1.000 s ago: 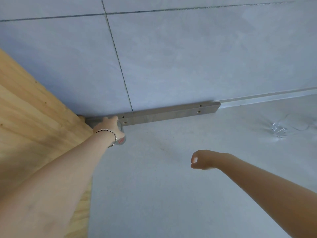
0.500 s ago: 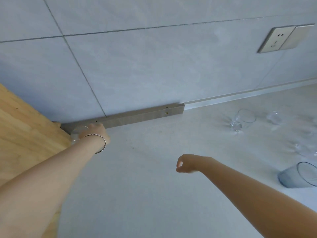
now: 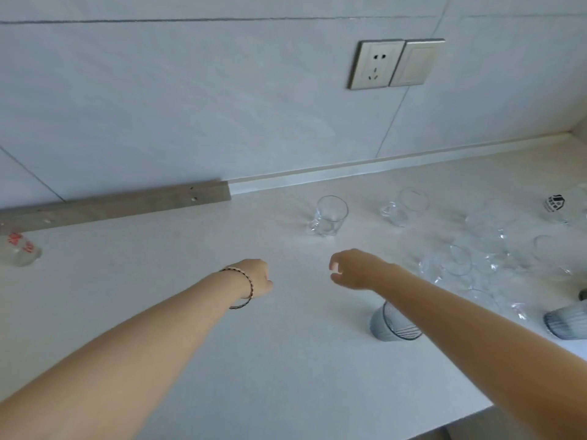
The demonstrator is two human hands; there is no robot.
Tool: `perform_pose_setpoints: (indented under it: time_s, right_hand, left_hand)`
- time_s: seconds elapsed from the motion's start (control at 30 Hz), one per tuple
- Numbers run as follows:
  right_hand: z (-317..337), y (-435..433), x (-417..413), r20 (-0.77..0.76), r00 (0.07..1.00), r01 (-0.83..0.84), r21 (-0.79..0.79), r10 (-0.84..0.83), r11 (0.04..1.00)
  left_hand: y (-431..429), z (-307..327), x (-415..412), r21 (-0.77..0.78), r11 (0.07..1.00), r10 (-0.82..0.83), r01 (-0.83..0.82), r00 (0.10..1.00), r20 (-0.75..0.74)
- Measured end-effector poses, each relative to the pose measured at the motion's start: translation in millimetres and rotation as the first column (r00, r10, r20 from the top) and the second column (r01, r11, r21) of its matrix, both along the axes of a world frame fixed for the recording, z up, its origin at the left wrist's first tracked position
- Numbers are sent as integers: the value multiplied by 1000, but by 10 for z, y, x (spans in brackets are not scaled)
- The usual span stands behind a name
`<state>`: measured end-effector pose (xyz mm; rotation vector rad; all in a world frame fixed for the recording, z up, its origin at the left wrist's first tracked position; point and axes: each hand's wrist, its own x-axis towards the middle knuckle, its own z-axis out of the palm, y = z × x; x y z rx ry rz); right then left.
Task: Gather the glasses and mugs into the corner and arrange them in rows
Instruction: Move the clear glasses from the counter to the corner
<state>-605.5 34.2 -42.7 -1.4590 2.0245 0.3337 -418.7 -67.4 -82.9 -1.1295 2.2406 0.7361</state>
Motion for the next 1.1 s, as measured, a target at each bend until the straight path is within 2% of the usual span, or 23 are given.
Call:
perform_pose_setpoints:
  time_s: [0.1,0.23,0.3,0.43,0.7,0.9,1.1]
  right_hand:
    - [98,214,-442,-40,999,-10,46,12,999]
    - [62,593,-631,-91,992,-54,352,92,934]
    - [23,738,-619,-72,992,-70,398,107,915]
    - [-13,787,-560,0,999,-49,332,52,942]
    - [46,261,-122,-59,995,-76,81,81,994]
    - [13,-327,876,31,990,-131,-102,134,986]
    - [-10,-1078,2153,152,986,-41,-139,62,989]
  left_hand:
    - [181,-84,-314,39,999,8,-8,1000,0]
    - [322,-166,-499,31,999,35,-35,999,6]
    - [349,-208,-492,12,999,52,-53,998,25]
    - [325,-269,-306,17,993,115,-116,992,46]
    - [115,-274,744,42,945,317,-323,942,114]
    - [-130,-220,1806,48,893,438,-448,887,146]
    - [-536,-266,2968,31,844,525,-535,837,153]
